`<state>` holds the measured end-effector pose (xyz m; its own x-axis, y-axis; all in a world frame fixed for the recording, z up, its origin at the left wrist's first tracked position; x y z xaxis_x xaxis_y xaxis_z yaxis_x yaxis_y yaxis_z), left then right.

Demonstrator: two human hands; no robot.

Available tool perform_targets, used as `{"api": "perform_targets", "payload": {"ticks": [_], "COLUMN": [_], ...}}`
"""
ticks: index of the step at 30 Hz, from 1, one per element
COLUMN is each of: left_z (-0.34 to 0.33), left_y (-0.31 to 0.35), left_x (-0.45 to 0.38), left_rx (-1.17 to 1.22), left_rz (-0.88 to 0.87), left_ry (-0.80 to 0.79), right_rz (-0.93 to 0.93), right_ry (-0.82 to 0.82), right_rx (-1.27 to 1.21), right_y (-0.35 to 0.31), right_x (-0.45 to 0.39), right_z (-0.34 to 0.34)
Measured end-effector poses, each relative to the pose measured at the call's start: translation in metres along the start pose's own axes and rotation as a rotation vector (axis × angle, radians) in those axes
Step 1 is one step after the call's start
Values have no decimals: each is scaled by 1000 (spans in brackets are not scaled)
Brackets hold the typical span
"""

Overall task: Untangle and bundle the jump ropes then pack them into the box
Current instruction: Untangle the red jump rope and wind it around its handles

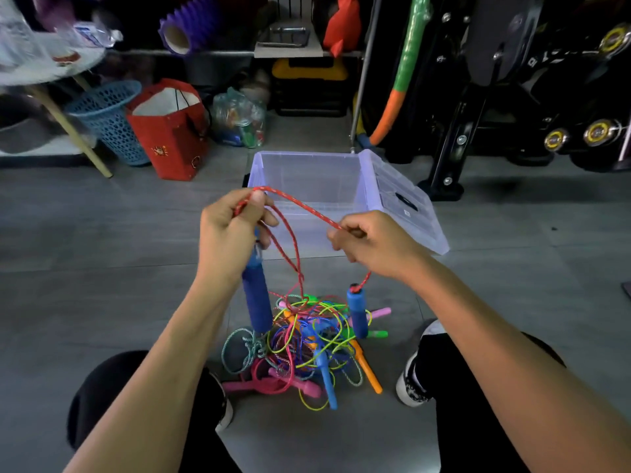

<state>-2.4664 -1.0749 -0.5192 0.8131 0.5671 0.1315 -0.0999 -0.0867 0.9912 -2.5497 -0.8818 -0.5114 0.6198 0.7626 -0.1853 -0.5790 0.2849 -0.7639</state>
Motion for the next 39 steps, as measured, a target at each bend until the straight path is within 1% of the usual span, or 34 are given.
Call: {"api": "perform_targets", "payload": {"ticks": [1,2,5,7,8,10,11,14,16,17,19,22,25,28,31,33,36,39], "left_z": [6,10,8,0,-5,-13,-18,-32,-40,-42,-40,-26,-20,-25,-31,-33,-40,-50], "left_y": [-2,-6,-23,-33,-35,-33,-31,-20,-17,-18,-22,-24,-26,-30,-34,-39,-51,-61], "left_x": [-5,-9,-14,-10,-7,1,6,18,23,22,13,-3,-9,-7,-6,-6,-4,1], "left_rx": [23,-16,-313,-537,-652,-862,-870,-709,-670,-628,-469,-203,-145,-83,-96,-99,-109,-24], "left_rz": [45,91,257,321,309,192,113,-105,-177,-170,-60,78,158,246,268,299,401,497], "left_ry": [9,6,-46,-118,-157,-176,-189,-291,-309,-290,-205,-29,27,33,5,-1,-11,-37], "right_rz": [-49,-87,-137,-107,-81,-34,-19,-12,-10,0,0,-50,-120,-211,-269,-267,-263,-244], "right_ry": [-3,5,56,64,58,17,-25,-146,-146,-130,-91,-20,7,-3,-33,-42,-1,55], "right_rx": [-15,-28,-48,-21,-7,43,86,159,151,153,158,158,97,69,56,28,-60,-140], "right_y": [10,19,32,28,25,17,14,6,3,3,7,27,46,70,85,87,88,86], "right_x": [6,12,21,19,16,11,8,4,5,5,9,18,32,44,50,49,45,41], "right_z": [0,0,3,5,5,6,5,3,5,5,6,9,7,-1,-5,-6,-7,-7]}}
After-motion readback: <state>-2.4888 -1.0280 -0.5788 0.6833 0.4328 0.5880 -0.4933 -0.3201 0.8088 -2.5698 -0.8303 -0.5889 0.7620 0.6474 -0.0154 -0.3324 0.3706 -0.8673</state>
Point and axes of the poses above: each hand's wrist, its own x-axis away from the middle knuckle, its own z-axis out of the back of the hand, y = z × x, the point moved 2 cm from there along -x, towards the middle knuckle, and after that the axes turned 14 degrees about z, right-handed, at the moved point
